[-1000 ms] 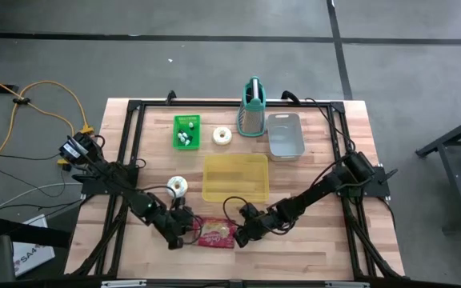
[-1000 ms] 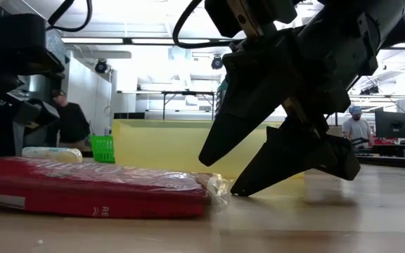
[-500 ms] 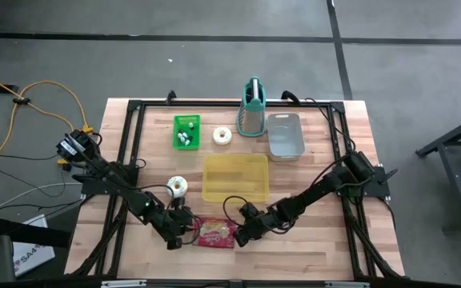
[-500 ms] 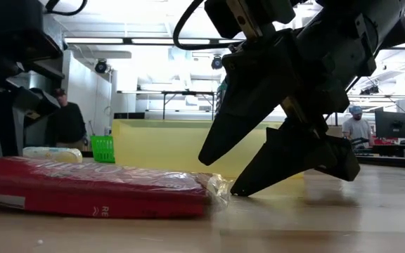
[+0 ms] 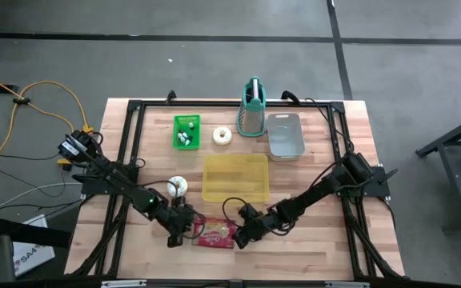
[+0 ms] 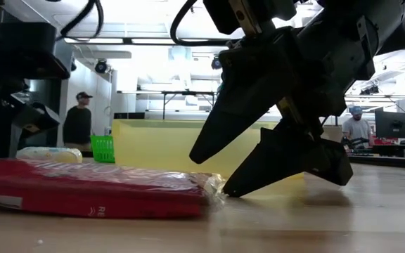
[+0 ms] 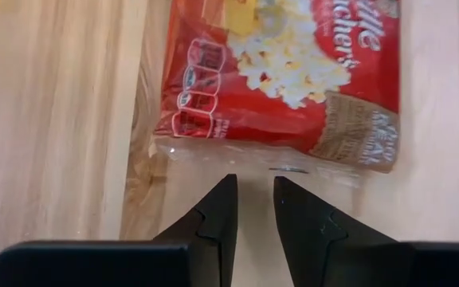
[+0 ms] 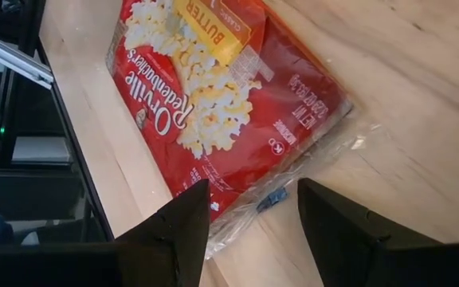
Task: Pick & Place Food Item
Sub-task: Put the red popcorn bag into the yellow bin
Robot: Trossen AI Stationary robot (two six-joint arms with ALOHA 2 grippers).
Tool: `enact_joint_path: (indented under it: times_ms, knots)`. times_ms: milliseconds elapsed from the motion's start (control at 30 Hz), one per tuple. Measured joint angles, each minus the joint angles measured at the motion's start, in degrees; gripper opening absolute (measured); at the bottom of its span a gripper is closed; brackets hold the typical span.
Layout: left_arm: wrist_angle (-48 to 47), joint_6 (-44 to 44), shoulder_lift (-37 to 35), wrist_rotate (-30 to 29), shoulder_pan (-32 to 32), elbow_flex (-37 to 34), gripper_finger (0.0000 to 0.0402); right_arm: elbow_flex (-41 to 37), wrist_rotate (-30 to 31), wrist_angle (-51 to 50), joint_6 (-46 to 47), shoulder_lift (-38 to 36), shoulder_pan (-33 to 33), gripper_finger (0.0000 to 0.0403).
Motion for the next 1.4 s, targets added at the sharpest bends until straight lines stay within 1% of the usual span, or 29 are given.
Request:
enact_joint_path:
  times_ms: [100, 300, 700, 1000, 1100, 1233, 1400]
  knots:
    - [0.44, 0.15, 0.5, 1.77, 0.33, 0.05, 0.0081, 0.0, 0.05, 0.01, -0.05, 0.0, 0.01, 0.0179]
    - [0.84, 0.68, 0.58, 1.98, 0.6, 0.09, 0.0081, 0.0, 0.26, 0.18, -0.63, 0.0, 0.02, 0.0179]
    - [6.33, -0.34, 0.76, 3.32, 1.56, 0.02, 0.0081, 0.07, 1.08, 0.3, -4.13, 0.0, 0.07, 0.0179]
    - [5.72, -7.92, 0.76, 8.23, 4.33, -0.11, 0.0081, 0.07, 1.11, 0.29, -8.04, 0.0, 0.07, 0.0179]
    - [5.57, -11.11, 0.76, 9.22, 4.84, -0.11, 0.0081, 0.07, 1.14, 0.29, -10.66, 0.0, 0.2, 0.0179]
    - [5.68, -15.23, 0.76, 8.68, 4.17, -0.11, 0.0081, 0.07, 1.16, 0.19, -15.12, 0.0, 0.32, 0.0179]
    - [8.03, -19.69, 0.52, 3.64, 2.23, -0.13, 0.0081, 0.09, 1.12, 0.07, -19.5, 0.0, 0.33, 0.0179]
